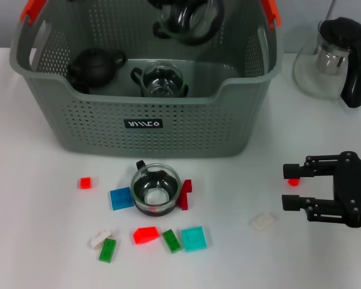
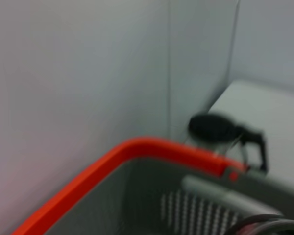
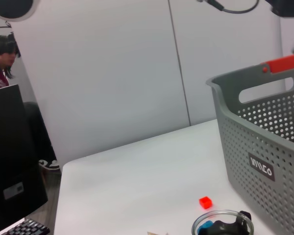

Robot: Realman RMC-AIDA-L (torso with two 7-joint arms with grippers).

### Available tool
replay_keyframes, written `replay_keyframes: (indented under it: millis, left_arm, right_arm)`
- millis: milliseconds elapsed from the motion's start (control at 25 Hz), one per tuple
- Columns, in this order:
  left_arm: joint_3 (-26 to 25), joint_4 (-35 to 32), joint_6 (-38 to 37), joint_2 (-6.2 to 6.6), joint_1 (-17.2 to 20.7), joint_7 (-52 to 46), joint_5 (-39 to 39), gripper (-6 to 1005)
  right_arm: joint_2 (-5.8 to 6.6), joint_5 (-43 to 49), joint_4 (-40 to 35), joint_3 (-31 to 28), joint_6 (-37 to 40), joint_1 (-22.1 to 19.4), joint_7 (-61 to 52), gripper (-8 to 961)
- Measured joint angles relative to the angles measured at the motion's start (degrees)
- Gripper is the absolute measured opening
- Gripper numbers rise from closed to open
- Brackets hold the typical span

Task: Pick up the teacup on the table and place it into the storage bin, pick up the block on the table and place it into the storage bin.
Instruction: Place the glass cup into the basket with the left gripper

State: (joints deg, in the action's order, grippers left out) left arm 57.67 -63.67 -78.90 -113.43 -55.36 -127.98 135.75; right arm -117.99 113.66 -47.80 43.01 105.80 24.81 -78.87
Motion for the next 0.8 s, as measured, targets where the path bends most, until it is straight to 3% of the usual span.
replay_keyframes:
  millis: [120, 400, 600, 800]
  left_arm:
    - [3.0, 0.9, 2.4, -1.42, -2.1, -1.1, 8.6, 52]
    - [9.5, 2.9, 8.2, -6.16, -4.2, -2.9, 26.8, 53]
    - [15.5, 5.5, 10.2, -6.17, -4.6, -4.8, 27.7, 55]
    - [17.1, 7.4, 11.8, -5.95, -4.8, -5.4, 27.9, 56]
  right_arm:
    - [0.01, 0.0, 0.2, 0.2, -0.3, 0.1, 0.0, 592]
    - [0.04, 0.0, 0.3, -0.1, -0.3, 0.1, 0.0, 593]
    - [0.04, 0.0, 0.3, -0.1, -0.3, 0.1, 0.0, 593]
    - [0.04, 0.0, 0.4, 0.0, -0.3, -0.1, 0.0, 592]
